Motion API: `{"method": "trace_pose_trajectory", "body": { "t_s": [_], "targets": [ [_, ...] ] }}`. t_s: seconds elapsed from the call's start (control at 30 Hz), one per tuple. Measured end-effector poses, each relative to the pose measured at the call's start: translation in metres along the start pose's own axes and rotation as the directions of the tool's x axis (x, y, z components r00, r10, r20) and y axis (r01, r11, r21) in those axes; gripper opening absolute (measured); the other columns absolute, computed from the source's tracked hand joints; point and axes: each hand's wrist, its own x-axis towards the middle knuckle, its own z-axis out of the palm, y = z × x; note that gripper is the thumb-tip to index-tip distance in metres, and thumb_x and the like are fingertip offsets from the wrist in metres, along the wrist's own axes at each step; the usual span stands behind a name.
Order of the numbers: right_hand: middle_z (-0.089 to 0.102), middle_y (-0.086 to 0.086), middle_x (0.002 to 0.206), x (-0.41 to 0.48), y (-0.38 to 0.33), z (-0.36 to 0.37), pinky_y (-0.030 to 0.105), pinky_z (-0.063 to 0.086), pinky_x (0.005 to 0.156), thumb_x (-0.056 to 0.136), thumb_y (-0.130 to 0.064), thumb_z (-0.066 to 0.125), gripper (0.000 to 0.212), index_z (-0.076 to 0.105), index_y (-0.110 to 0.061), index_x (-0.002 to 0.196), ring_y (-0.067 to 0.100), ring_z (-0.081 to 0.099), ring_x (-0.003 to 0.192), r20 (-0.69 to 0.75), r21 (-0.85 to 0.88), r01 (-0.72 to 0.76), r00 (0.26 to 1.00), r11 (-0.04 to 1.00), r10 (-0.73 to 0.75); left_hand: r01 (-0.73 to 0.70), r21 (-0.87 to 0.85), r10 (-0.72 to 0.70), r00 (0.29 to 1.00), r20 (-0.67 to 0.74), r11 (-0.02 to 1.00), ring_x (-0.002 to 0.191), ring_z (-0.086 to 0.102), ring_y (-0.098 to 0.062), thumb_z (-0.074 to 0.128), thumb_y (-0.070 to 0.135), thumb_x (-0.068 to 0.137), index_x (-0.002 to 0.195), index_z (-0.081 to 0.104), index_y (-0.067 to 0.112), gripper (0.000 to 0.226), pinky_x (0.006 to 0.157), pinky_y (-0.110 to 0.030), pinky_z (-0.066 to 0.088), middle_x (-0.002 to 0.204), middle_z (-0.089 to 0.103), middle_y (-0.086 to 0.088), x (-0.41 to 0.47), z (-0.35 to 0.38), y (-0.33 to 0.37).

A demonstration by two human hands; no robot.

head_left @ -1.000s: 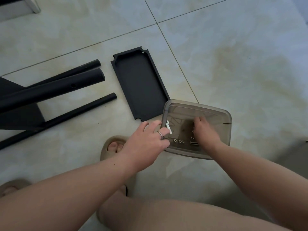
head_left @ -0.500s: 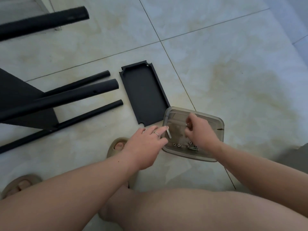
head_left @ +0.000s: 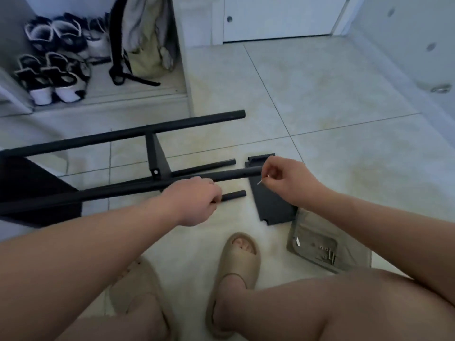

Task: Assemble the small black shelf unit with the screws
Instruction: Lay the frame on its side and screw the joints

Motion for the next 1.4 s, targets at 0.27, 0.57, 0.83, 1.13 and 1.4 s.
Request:
{"method": "trace_pose_trajectory", "body": {
  "t_s": [0.27,0.57,0.83,1.13,1.4],
  "targets": [
    [0.072,0.006,0.068,0.028,-0.114,0.053,0.029,0.062,0.069,0.089,0.001,0.061,0.014,0.067,-0.011,0.085,0.021,0.072,0.069,0.061,0.309,-0.053,0.997,0.950,0.036,0.352,-0.299,-0.404,0.905,-0.134,0.887,0.085,0.055,-0.013,0.057,0.033,0.096,0.095,0.051,0.032,0.005,0.077,-0.035,0.050,0.094,0.059,0.009,-0.069,-0.005,-0.107],
    [0.076,0.005,0.080,0.062,-0.144,0.110,0.034,0.063,0.075,0.096,-0.004,0.055,0.012,0.064,-0.011,0.092,0.014,0.075,0.072,0.198,0.122,-0.116,0.976,0.986,0.090,0.456,-0.321,-0.478,0.878,0.013,0.830,0.125,0.050,-0.024,0.060,0.042,0.096,0.143,0.043,0.028,0.053,0.102,-0.042,0.039,0.141,0.052,0.003,-0.044,0.014,-0.150],
    [0.072,-0.001,0.081,0.075,-0.136,0.116,0.034,0.058,0.075,0.091,-0.013,0.063,0.015,0.062,-0.027,0.085,0.017,0.071,0.080,0.149,0.018,0.028,0.988,0.999,-0.030,0.321,-0.422,-0.345,0.938,0.020,0.848,0.092,0.059,-0.022,0.073,0.040,0.086,0.136,0.038,0.025,0.063,0.083,-0.043,0.055,0.109,0.060,0.000,-0.022,0.032,-0.154],
    [0.069,-0.001,0.083,0.079,-0.134,0.115,0.030,0.053,0.070,0.090,-0.015,0.063,0.015,0.061,-0.029,0.085,0.017,0.064,0.078,0.124,0.000,0.092,0.988,0.996,-0.091,0.211,-0.270,-0.255,0.957,-0.139,0.939,0.086,0.057,-0.023,0.068,0.033,0.088,0.153,-0.003,0.046,0.098,0.073,-0.037,0.053,0.123,0.050,0.000,-0.020,0.036,-0.152],
    [0.070,0.003,0.083,0.078,-0.127,0.103,0.032,0.053,0.069,0.091,-0.012,0.060,0.014,0.060,-0.024,0.085,0.024,0.067,0.082,0.062,0.051,0.080,0.995,0.995,-0.083,0.226,-0.156,-0.251,0.954,-0.166,0.962,0.083,0.057,-0.025,0.067,0.036,0.087,0.158,0.014,0.033,0.088,0.071,-0.039,0.056,0.131,0.043,0.000,-0.023,0.028,-0.146]
  ]
}}
